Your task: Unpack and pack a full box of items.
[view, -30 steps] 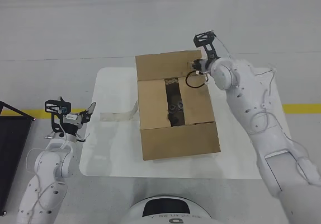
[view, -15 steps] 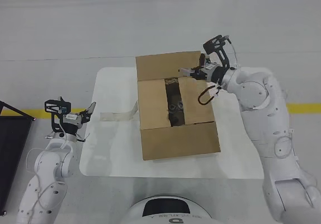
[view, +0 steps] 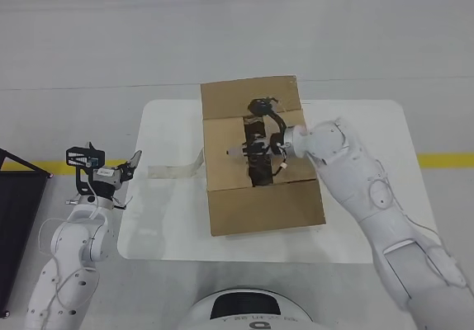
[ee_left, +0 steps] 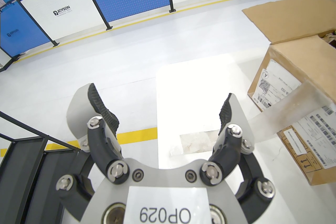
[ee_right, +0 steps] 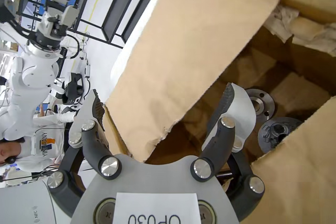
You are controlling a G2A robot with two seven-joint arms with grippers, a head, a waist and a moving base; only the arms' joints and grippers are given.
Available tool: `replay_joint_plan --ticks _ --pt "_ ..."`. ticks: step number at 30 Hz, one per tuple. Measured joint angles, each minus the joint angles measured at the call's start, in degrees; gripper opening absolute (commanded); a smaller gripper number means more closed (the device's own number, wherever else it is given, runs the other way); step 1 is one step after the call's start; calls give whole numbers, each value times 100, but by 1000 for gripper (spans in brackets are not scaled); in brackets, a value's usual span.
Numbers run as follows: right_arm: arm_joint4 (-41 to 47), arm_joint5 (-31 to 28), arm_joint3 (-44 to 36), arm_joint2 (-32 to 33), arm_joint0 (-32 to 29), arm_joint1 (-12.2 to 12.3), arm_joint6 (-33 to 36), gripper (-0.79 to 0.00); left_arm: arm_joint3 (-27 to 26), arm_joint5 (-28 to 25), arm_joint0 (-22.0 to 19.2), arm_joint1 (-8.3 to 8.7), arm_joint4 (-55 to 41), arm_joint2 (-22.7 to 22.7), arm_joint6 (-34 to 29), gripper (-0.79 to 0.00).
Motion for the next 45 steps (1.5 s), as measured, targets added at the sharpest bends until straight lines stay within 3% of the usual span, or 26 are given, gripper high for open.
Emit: replay_joint_plan --ticks 4,9,15,28,38,42,45 --pt "337 51 346 -177 72 -82 145 0 0 0 0 0 0 0 0 0" --pt "2300 -723 687 -35 130 -204 746 0 0 0 0 0 0 0 0 0" --pt "4096 -1029 1198 14 374 -330 1352 0 0 0 0 0 0 0 0 0" --pt "3457 -742 1396 -1372 1065 -949 712 0 0 0 0 0 0 0 0 0" --pt "2337 -69 2210 -2321 1556 -1465 -23 0 0 0 0 0 0 0 0 0" --pt "2391 -379 2399 -2286 1672 -1530 -32 0 0 0 0 0 0 0 0 0" --pt "2526 -958 2376 -2093 1742 -1474 50 0 0 0 0 0 0 0 0 0"
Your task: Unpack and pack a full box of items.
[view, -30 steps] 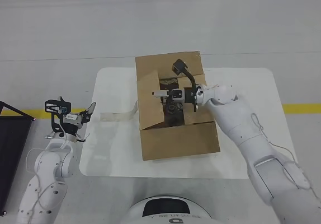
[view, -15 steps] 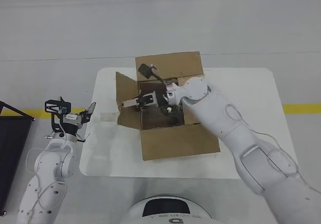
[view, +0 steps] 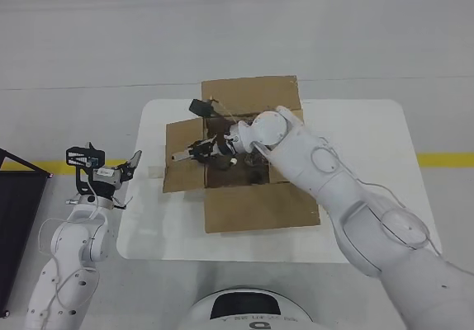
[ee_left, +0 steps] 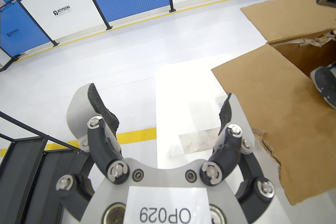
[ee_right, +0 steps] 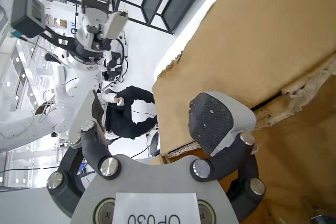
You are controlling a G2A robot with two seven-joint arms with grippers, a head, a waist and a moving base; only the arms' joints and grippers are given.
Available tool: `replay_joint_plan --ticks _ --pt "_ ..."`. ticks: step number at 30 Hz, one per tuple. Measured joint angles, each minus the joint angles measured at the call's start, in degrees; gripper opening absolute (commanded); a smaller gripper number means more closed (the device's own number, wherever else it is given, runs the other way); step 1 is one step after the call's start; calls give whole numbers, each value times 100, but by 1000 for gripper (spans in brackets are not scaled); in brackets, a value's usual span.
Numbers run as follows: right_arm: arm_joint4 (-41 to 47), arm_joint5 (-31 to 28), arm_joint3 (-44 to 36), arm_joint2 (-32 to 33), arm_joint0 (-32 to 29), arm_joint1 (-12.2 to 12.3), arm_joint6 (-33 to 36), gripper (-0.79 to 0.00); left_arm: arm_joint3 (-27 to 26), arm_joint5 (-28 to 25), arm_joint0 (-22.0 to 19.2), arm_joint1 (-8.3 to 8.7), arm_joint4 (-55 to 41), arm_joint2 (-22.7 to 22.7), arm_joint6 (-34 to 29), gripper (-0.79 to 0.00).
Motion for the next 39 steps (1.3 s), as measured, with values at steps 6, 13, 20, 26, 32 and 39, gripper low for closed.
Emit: replay_joint_plan --ticks 6,13,20,26,32,39 --pt "391 -1234 -291 979 -142 492 131 0 0 0 0 0 0 0 0 0" --pt "75 -1513 -1787 2978 -1412 1506 190 0 0 0 0 0 0 0 0 0" --pt "-355 -683 -4077 4965 -3383 2125 301 0 0 0 0 0 0 0 0 0" --pt "-129 -579 -4302 5093 -3596 2145 257 0 0 0 0 0 0 0 0 0" --pt "-151 -565 -4285 5104 -3600 2147 244 0 -77 -66 -1 7 84 -1 21 0" --pt "-1273 306 -3974 5222 -3610 2219 -482 0 -1212 -103 40 43 1752 310 -776 0"
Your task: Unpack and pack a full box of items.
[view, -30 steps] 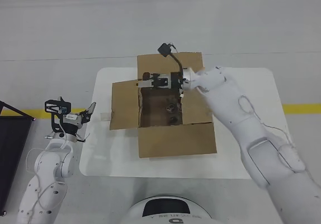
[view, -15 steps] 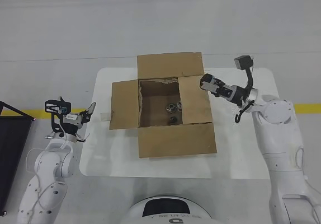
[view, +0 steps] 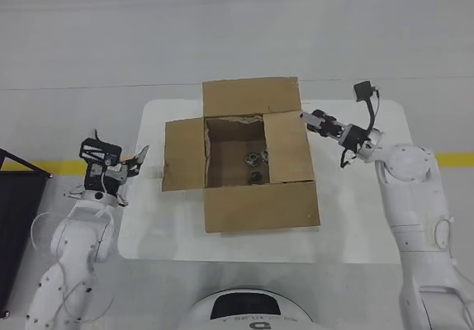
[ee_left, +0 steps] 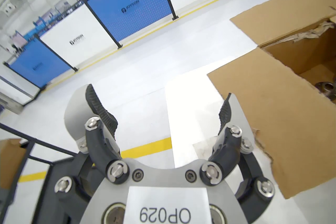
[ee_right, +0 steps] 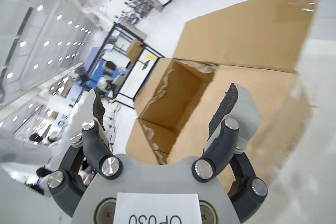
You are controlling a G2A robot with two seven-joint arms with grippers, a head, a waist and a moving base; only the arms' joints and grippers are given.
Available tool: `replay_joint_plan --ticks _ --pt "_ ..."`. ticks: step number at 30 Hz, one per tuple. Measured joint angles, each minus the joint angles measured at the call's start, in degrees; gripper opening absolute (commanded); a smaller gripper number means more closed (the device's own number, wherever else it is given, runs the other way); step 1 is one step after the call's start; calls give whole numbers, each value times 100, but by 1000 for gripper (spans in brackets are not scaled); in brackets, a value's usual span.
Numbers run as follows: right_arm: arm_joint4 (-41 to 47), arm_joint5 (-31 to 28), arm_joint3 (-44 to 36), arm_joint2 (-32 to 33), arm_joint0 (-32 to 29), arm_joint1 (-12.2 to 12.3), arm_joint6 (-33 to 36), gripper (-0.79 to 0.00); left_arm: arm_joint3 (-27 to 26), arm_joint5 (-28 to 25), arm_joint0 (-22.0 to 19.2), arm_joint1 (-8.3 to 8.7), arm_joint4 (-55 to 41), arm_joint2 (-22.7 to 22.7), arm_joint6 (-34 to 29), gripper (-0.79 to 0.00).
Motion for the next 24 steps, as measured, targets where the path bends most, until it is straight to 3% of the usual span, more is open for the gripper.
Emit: replay_joint_plan --ticks 5,12,14,18,24 --pt "-132 415 174 171 -12 84 89 0 -154 -734 -522 -36 873 956 -759 0" --pt "-88 1080 439 -51 194 124 596 0 735 -1291 -1652 -242 884 2386 -1696 0" --pt "48 1170 577 -150 313 121 740 0 1051 -1341 -1943 -327 511 2658 -1758 0" --pt "344 1178 841 -316 527 116 1040 0 1586 -1269 -2395 -454 -691 2748 -1697 0" --pt "666 1288 1225 -471 764 120 1282 0 1762 -1139 -2524 -484 -812 2790 -1724 0"
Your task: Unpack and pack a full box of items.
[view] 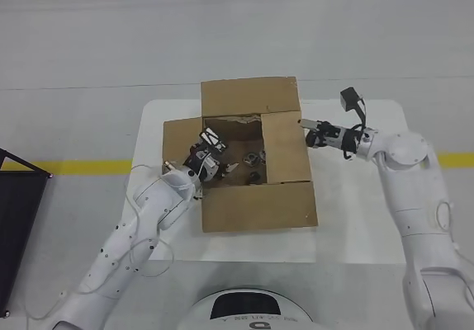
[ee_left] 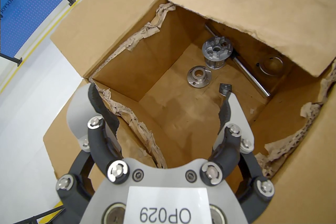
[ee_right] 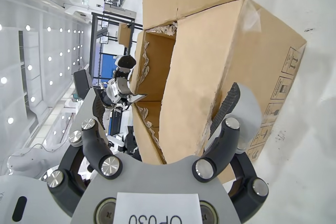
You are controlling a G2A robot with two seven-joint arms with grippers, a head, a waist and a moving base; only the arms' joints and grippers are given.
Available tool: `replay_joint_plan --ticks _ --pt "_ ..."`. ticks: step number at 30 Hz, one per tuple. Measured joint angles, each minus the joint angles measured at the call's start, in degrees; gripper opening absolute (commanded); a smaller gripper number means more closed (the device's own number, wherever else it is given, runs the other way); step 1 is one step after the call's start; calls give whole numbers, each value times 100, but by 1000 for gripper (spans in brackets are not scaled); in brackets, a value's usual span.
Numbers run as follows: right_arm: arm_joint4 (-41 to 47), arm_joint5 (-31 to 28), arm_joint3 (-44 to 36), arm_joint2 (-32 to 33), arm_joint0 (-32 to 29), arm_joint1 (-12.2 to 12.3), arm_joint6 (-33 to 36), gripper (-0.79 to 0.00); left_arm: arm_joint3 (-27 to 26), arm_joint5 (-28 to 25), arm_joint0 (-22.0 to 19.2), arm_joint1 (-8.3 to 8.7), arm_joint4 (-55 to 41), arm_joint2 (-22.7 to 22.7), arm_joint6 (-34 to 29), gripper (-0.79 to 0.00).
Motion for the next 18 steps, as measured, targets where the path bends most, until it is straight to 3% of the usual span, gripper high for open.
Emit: replay_joint_plan --ticks 6,11,18 --pt "354 36 355 -414 311 -56 460 0 23 -108 -96 -32 351 242 165 0" --pt "545 -67 658 -604 509 -75 632 0 290 -189 -335 -98 623 552 -87 0" --pt "714 -175 895 -653 612 -53 673 0 711 432 -685 -256 1039 951 -240 0"
